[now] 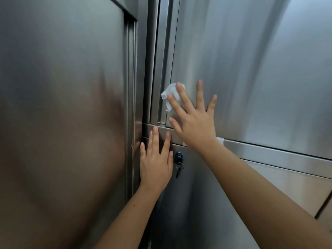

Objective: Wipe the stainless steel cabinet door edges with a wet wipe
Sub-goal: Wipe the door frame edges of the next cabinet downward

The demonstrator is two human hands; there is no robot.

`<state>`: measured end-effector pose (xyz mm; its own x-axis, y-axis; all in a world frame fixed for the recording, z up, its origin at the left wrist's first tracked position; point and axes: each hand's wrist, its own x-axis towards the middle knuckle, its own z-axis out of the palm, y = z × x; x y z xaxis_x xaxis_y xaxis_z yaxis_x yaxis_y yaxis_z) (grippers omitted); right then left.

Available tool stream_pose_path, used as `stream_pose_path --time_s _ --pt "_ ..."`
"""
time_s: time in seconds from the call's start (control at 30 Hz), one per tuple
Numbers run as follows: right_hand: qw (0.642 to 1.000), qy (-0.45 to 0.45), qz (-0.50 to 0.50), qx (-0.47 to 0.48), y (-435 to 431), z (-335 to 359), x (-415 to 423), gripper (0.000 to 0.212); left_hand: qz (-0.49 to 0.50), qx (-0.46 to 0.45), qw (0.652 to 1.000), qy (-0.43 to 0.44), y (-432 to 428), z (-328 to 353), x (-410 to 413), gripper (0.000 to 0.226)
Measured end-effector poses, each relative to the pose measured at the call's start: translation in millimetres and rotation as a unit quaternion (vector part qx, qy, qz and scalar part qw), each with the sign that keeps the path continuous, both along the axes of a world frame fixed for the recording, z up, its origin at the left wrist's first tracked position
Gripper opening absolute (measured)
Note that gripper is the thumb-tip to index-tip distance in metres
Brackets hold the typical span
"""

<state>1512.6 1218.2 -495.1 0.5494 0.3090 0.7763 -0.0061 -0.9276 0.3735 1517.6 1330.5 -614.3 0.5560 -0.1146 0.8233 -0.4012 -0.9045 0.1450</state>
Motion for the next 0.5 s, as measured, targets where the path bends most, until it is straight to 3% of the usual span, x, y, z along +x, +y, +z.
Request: stream_pose_path --time_s 0.5 --pt "1.0 0.03 0.006 0.006 6 -39 -6 0.067 0.009 0.019 0.999 0.032 3 -49 -11 0.06"
